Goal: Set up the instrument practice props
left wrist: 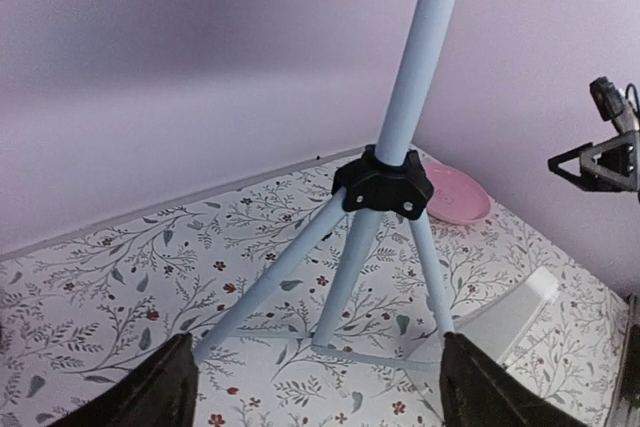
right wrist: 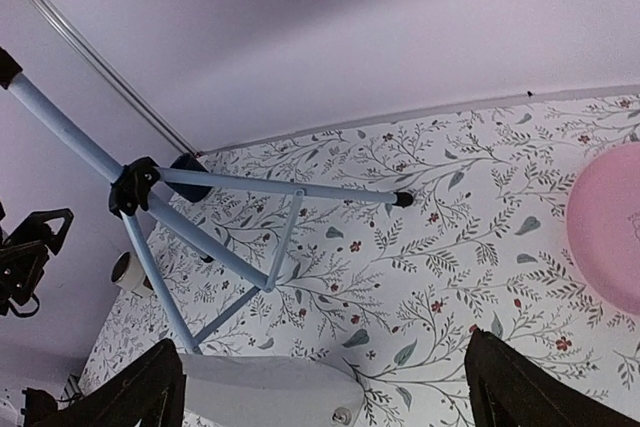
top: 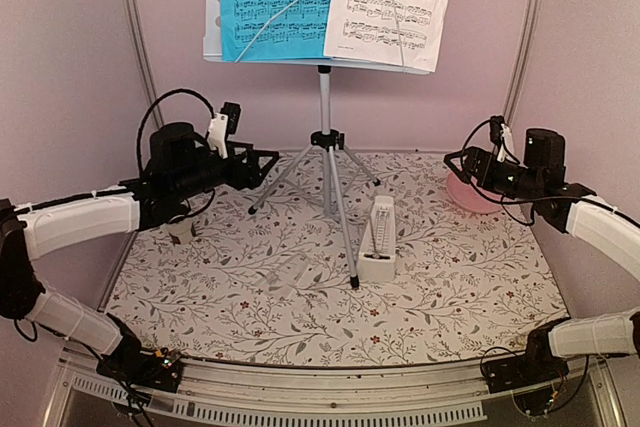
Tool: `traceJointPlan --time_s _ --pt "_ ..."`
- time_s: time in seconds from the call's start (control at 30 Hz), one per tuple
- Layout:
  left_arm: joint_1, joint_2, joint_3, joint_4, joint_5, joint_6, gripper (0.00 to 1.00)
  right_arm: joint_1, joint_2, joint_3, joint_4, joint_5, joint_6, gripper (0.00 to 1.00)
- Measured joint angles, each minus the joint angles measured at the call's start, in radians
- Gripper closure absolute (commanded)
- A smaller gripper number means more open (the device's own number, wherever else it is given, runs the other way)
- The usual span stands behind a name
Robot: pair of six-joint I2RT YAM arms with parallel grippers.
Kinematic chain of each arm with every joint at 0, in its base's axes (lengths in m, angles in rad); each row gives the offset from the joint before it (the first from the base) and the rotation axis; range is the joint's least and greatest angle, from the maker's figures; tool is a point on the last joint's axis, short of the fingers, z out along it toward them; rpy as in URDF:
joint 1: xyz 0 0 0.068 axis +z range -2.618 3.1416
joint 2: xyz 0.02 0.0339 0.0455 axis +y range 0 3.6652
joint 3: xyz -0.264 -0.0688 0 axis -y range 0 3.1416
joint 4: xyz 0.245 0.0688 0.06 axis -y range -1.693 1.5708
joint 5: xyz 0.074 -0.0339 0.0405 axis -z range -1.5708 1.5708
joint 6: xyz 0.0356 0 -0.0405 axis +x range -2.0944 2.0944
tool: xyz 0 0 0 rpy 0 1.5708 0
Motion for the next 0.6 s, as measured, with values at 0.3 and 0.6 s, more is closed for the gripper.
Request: traceJointPlan --time_s 0.3,0.6 --pt "0.185 -0.101 -0.003 -0.163 0.068 -0.167 0.01 -0.014 0.11 0.063 0.083 -0.075 -0.025 0.01" --pt "0.278 -0.204 -0.192 -0.265 0.048 -0.305 0.01 -0.014 0.071 -0.14 0.148 -0.08 -0.015 0.01"
